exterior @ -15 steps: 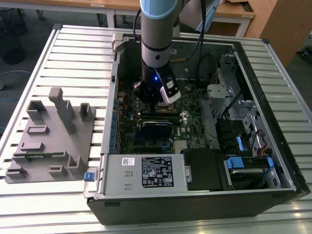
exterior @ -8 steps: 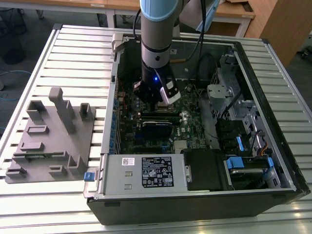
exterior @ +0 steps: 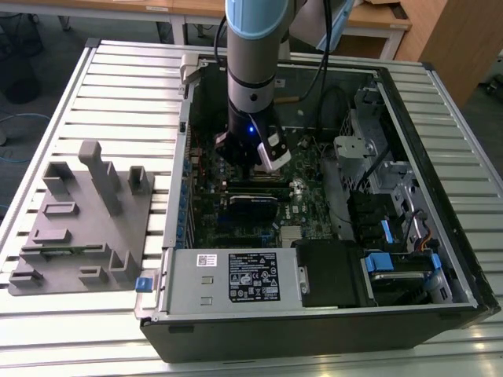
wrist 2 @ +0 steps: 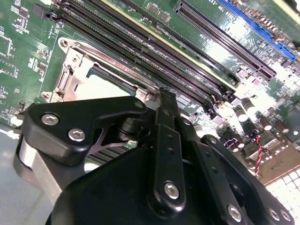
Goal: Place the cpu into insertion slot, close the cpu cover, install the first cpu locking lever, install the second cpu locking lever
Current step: 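Install the second cpu locking lever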
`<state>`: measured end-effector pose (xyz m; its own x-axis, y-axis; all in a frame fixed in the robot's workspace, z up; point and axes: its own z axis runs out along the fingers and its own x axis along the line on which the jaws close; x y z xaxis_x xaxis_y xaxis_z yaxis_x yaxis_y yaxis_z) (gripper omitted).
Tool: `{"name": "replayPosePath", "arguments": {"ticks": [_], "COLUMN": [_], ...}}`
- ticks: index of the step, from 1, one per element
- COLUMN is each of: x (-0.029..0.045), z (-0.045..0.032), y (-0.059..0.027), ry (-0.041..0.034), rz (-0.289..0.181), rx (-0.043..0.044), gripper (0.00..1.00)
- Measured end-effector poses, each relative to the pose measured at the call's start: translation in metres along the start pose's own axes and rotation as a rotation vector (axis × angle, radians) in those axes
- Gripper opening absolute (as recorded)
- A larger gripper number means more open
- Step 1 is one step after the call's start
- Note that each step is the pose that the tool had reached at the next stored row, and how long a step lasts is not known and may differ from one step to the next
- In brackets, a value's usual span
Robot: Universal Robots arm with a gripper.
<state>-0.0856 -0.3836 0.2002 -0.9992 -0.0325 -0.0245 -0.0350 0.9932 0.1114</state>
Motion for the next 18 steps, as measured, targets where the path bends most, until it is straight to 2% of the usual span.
{"name": "replayPosePath", "arguments": {"ticks": [5, 13, 18], "x": [0.0016, 0.0039, 0.0048], "z": [0.0005, 0.0021, 0.0026], "y": [-0.0021, -0.005, -0.0064], "ry": [-0.0002, -0.0012, -0.0012], "rz": [0.0, 0.001, 0.001], "rx": [-0.0098, -0.0315, -0.036], "gripper": [0.1, 0.1, 0.1]}}
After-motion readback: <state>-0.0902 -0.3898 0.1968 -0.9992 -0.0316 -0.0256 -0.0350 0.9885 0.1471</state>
